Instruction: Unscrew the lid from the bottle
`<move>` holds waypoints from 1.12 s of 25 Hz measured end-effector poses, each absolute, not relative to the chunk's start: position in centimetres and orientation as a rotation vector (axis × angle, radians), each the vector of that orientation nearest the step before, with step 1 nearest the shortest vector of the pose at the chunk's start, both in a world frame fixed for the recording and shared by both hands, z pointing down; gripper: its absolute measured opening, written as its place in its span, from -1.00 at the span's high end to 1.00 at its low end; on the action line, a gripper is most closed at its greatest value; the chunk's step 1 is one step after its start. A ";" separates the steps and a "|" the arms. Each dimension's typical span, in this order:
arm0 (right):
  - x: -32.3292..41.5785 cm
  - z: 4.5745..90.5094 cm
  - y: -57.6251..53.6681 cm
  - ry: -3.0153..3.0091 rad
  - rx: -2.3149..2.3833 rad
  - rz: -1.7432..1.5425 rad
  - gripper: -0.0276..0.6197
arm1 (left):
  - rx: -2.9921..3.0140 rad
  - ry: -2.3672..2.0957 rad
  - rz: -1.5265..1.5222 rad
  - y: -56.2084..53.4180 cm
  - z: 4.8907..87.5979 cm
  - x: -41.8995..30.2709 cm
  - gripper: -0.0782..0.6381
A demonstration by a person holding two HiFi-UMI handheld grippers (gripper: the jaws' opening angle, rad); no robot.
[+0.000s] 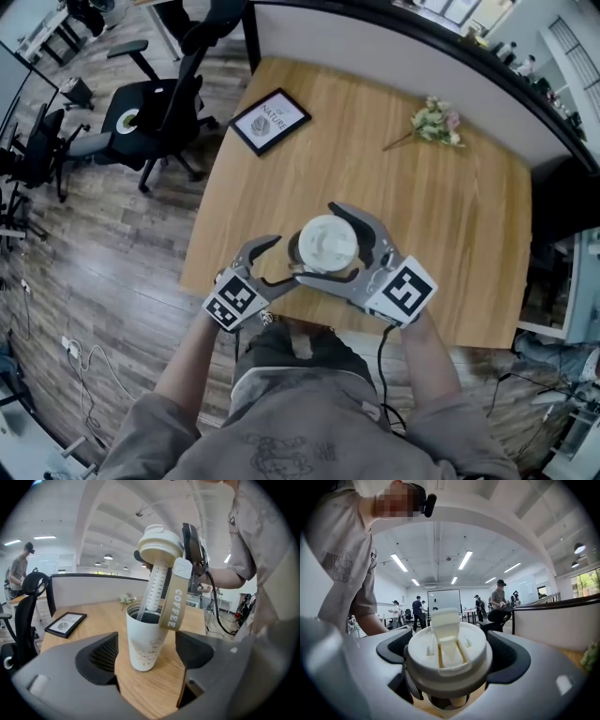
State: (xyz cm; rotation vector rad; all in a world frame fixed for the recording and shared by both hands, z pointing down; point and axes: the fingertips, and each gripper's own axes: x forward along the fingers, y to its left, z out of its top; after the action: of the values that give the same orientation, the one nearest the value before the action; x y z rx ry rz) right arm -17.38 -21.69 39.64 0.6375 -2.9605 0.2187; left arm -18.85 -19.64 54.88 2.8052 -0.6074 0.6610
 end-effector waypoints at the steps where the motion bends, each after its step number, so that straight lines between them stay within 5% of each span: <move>1: -17.1 38.7 -21.7 -2.963 0.662 0.195 -0.67 | 2.803 -0.618 0.657 -19.7 54.3 -19.1 -0.28; 16: -12.7 26.7 -19.4 -2.914 1.067 -0.064 -0.67 | 2.879 -0.981 0.248 -19.6 36.9 -23.8 0.03; 28: -7.4 25.1 -17.3 -2.775 1.357 0.149 -0.67 | 2.897 -1.100 0.158 -18.7 29.3 -25.1 0.40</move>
State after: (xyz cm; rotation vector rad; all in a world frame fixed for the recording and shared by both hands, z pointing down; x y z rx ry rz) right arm -7.36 -17.33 25.08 1.3571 -2.7746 0.1486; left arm -25.12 -18.70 29.27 2.8975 -1.1004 0.1584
